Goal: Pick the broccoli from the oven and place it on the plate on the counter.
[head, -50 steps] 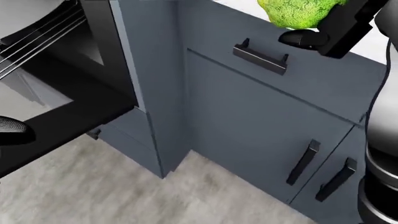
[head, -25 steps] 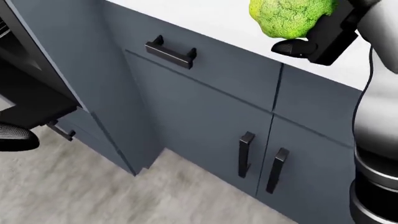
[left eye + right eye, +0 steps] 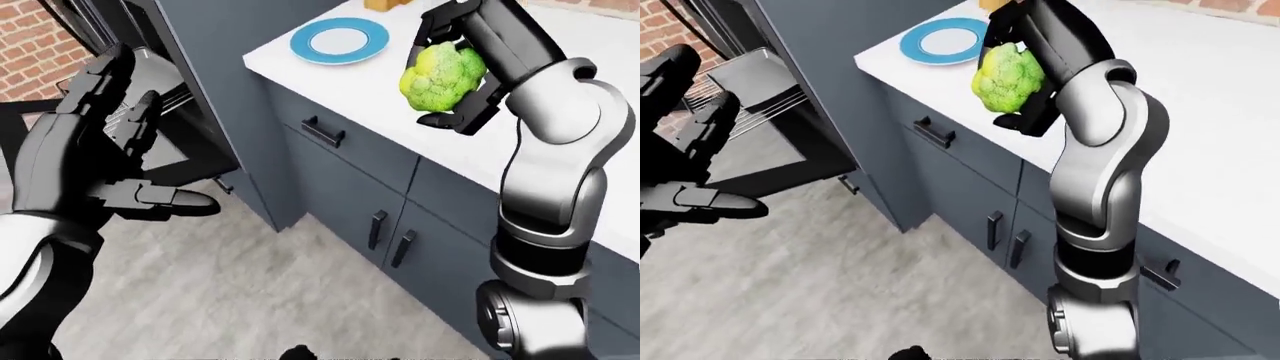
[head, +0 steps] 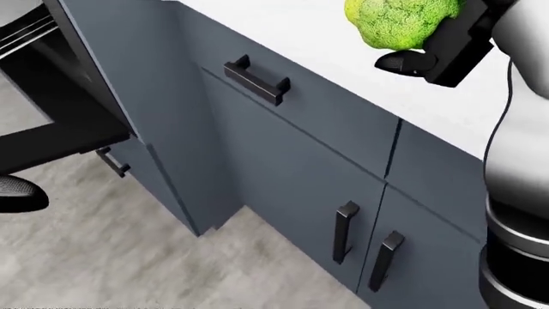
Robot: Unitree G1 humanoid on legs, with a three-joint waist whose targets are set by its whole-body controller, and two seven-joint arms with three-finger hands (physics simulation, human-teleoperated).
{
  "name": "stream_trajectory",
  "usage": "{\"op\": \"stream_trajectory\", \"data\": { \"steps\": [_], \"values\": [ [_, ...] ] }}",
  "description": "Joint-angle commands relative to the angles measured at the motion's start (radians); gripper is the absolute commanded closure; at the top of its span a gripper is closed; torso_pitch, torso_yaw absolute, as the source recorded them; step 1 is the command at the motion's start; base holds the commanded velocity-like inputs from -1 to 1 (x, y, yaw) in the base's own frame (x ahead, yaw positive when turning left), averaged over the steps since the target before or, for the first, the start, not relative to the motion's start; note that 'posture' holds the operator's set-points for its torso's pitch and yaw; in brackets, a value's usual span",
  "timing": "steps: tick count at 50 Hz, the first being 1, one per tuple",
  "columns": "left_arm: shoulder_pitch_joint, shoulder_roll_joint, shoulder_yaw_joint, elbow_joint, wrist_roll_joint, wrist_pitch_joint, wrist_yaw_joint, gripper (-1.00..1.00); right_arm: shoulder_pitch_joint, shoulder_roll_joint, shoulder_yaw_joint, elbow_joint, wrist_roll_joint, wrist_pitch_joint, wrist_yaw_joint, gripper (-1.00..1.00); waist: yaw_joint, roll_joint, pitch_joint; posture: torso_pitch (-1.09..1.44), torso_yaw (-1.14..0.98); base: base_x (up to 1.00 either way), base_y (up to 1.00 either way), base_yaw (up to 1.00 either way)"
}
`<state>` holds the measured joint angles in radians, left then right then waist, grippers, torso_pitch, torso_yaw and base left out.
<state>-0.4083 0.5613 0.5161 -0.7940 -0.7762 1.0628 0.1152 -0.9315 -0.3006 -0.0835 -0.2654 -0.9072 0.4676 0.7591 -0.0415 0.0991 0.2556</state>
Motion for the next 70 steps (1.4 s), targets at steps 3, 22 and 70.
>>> {"op": "stream_trajectory", "data": {
  "steps": [3,22,70],
  "values": [
    [-0.012,0.014,0.018,0.005,0.026,-0.037,-0.005,-1.0,-0.029,0.009,0.012,-0.012,0.009,-0.026,-0.024,0.99,0.009,0.025,-0.027,0.46,0.0,0.31,0.33,0.0],
    [0.009,0.006,0.036,0.011,0.04,-0.05,-0.027,-1.0,-0.027,0.022,0.023,0.0,-0.006,-0.032,-0.031,1.0,0.043,-0.116,-0.031,0.46,0.0,0.31,0.24,0.0],
    [0.033,0.018,0.069,0.017,0.035,-0.06,-0.046,-1.0,-0.057,0.026,0.022,0.015,0.004,-0.015,-0.04,1.0,0.036,-0.062,-0.019,0.46,0.0,0.06,0.04,0.3]
  ]
}}
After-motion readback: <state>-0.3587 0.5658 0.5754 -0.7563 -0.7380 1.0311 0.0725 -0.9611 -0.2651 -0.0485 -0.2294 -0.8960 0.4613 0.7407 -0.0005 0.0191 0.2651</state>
